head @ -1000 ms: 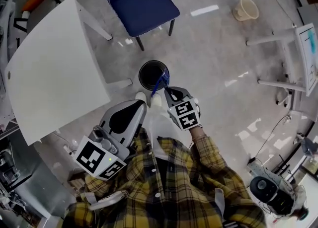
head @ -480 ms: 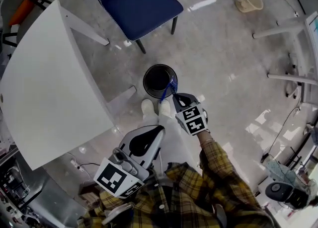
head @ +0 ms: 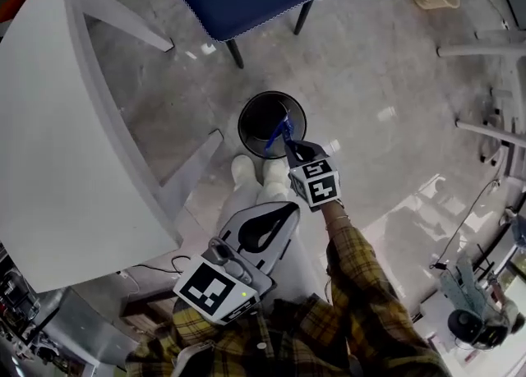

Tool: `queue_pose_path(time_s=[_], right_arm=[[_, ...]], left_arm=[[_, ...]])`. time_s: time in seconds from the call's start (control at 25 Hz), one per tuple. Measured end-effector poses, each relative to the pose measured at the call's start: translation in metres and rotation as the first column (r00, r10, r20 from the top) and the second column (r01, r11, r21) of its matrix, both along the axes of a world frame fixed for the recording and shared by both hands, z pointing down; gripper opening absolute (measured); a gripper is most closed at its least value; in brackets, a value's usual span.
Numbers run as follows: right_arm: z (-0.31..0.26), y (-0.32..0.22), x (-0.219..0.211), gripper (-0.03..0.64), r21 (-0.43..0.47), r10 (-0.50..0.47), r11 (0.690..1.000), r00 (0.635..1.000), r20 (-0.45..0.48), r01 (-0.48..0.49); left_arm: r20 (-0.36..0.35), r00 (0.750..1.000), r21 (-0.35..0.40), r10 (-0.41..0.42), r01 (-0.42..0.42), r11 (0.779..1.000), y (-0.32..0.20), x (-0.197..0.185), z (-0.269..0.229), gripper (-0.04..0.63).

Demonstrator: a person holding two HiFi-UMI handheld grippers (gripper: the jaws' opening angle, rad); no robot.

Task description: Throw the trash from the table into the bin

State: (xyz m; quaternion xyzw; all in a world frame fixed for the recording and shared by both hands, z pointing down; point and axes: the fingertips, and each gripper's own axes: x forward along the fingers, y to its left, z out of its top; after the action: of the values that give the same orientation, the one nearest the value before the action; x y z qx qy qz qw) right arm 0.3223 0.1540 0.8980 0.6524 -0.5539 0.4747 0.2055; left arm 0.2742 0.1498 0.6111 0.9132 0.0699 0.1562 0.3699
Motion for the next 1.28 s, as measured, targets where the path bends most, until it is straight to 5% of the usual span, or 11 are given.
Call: queue_pose_path(time_s=[0.32,0.6,0.68,0.76,1.28], right_arm=[[0.100,0.003,0.006,0.001,-0.062,0.040,0.997,0.997,0.061,-0.036],[0.140,-0.001,0.008,0.002,-0.113,0.028,0.993,0.996,0.084,-0.018],[0.145,-0.001,0.009,0.004,-0.119,0.033,0.993,0.995,0.090,-0.022],[0.146,-0.001,0.008,0.093,-0.121,0.055,0.992,0.991,0.122,-0.040],[0.089,0.018,0.002,0.098,-0.127,0.081,0.990,0.987,0.142,-0.063]], left_arm=[[0.075,0.996,0.024,0.039,-0.041,0.999,0.008,0.015,0.082,0.009],[0.086,0.994,0.050,0.063,-0.067,0.996,-0.006,0.028,0.107,0.009],[0.087,0.995,0.058,0.057,-0.062,0.996,-0.011,0.028,0.108,0.009],[0.093,0.994,0.060,0.051,-0.057,0.997,-0.013,0.026,0.109,0.009],[0.071,0.996,0.038,0.052,-0.055,0.998,0.001,0.029,0.062,0.009]])
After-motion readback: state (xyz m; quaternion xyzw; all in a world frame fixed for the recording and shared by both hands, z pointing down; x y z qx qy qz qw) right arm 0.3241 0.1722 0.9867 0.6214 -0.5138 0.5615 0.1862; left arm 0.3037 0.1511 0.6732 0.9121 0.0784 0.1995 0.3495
